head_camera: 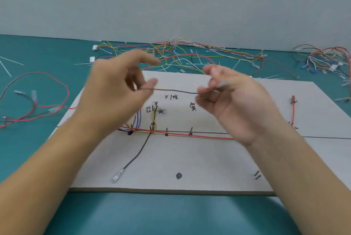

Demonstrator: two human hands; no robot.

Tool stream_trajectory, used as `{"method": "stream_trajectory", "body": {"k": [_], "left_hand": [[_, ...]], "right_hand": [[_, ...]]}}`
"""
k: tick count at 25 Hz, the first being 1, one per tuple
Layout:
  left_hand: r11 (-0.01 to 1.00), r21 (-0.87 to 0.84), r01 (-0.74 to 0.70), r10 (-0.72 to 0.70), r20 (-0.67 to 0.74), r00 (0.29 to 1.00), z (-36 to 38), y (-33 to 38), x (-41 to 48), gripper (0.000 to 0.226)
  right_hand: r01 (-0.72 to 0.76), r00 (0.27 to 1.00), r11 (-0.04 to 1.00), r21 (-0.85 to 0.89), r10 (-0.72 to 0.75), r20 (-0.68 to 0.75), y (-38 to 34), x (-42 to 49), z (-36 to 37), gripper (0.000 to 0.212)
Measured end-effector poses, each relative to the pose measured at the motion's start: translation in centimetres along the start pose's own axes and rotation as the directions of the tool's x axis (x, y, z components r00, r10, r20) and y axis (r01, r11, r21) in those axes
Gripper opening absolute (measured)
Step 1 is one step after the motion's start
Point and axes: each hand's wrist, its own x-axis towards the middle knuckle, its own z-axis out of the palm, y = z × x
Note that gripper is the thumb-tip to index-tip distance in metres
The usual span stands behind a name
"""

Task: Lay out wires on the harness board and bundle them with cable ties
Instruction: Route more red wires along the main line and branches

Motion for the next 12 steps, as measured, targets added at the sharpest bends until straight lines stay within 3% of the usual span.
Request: {"method": "stream_trajectory", "body": {"k": [2, 4, 6, 9, 12], "left_hand": [[0.992, 0.034, 0.123, -0.119, -0.111, 0.987, -1.2, -1.4, 0.7, 0.009], [0.956, 0.066, 0.286, -0.273, -0.157, 0.949, -2.2, -3.1, 1.4, 0.008], [0.905, 0.089, 0.417, -0.4, -0.161, 0.902, -2.9, -4.7, 1.8, 0.013], [0.851, 0.129, 0.51, -0.501, -0.097, 0.86, -3.9, -6.0, 1.8, 0.019], [0.809, 0.221, 0.545, -0.568, 0.056, 0.821, -5.2, -6.9, 1.8, 0.024]], "right_hand": [[-0.01, 0.994, 0.979, 0.205, 0.033, -0.106, -1.8, 0.7, -1.7, 0.022], [-0.01, 0.989, 0.934, 0.358, 0.063, -0.136, -3.4, 1.2, -3.5, 0.021], [0.012, 0.991, 0.913, 0.407, 0.045, -0.129, -4.5, 1.5, -5.1, 0.022], [0.077, 0.991, 0.912, 0.403, -0.027, -0.13, -5.2, 1.7, -6.2, 0.023], [0.174, 0.971, 0.88, 0.442, -0.078, -0.227, -5.4, 1.9, -6.7, 0.021]]}}
